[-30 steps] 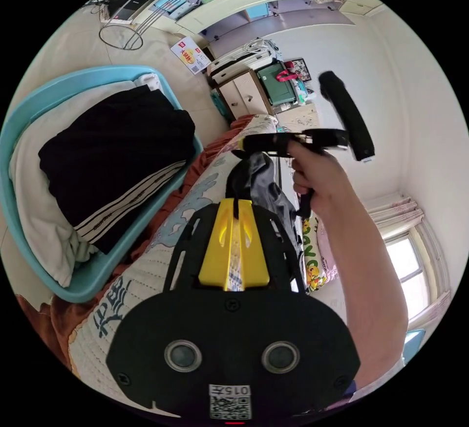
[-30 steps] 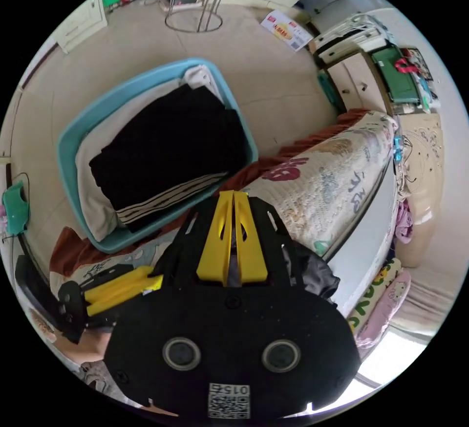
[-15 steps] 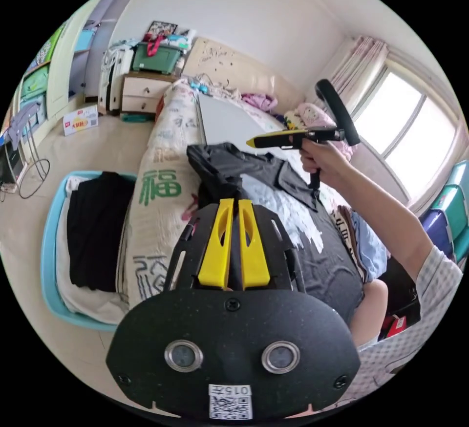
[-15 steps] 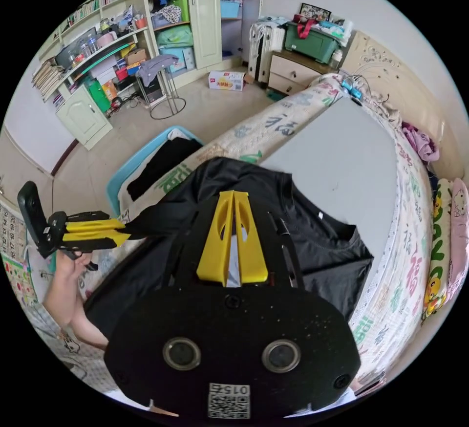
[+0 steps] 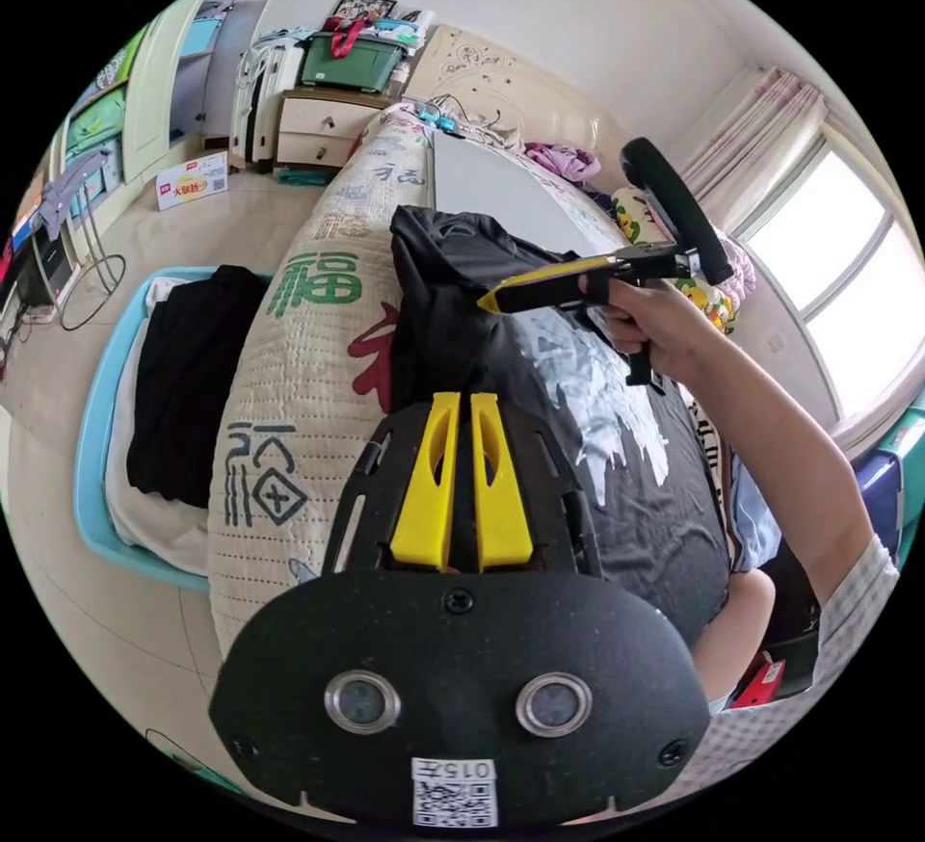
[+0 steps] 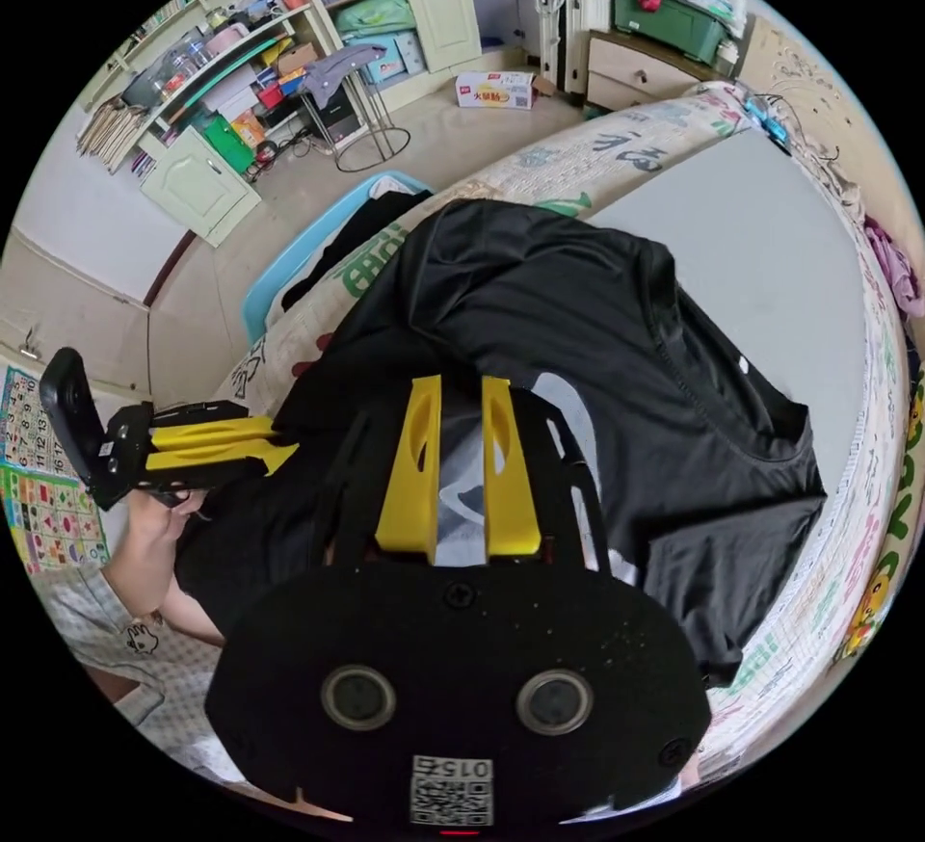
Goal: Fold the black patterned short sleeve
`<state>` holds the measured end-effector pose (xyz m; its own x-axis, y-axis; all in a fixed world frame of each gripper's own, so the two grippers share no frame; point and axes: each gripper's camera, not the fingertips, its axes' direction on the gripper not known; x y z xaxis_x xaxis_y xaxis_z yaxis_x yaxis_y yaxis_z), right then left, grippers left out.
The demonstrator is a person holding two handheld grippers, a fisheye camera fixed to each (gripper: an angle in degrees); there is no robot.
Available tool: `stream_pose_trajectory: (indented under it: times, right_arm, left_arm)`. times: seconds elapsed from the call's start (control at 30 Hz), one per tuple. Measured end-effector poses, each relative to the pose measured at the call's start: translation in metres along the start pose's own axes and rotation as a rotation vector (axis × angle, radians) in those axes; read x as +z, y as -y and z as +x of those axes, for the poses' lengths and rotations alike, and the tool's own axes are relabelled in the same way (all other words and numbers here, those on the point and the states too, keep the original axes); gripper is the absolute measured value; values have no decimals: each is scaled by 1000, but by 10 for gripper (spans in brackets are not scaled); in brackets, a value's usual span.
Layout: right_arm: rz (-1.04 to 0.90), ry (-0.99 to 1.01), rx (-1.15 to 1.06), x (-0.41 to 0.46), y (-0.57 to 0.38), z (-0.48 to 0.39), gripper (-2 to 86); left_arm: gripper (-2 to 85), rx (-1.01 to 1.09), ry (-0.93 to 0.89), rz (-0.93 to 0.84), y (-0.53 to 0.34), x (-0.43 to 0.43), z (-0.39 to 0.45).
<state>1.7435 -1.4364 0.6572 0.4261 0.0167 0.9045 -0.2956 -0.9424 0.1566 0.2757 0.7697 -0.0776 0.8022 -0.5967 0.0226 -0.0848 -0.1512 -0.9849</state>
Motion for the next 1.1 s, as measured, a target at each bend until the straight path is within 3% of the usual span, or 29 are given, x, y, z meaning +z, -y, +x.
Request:
stream_pose_trajectory:
  times: [0.1,0.4,0.63,0.97,1.1]
  right_arm:
    - [6,-66,-23,-29,12,-13,-3]
    - [79,-18,79,-159,-34,15,-10]
    - [2,30,119,-176,-56,12,-10]
    - [122,99,188,-252,-54,-7,-6]
    - [50,-10,205,-247,-49,-20,22]
  left_arm:
    - [2,14,11,-3,3,7,7]
    - [2,148,34,-30,7,25,39]
    - [2,285,26,-92,12,40,58]
    - [13,302,-85,-56,27,27,52]
    - [44,338,-149,-133,34,39,50]
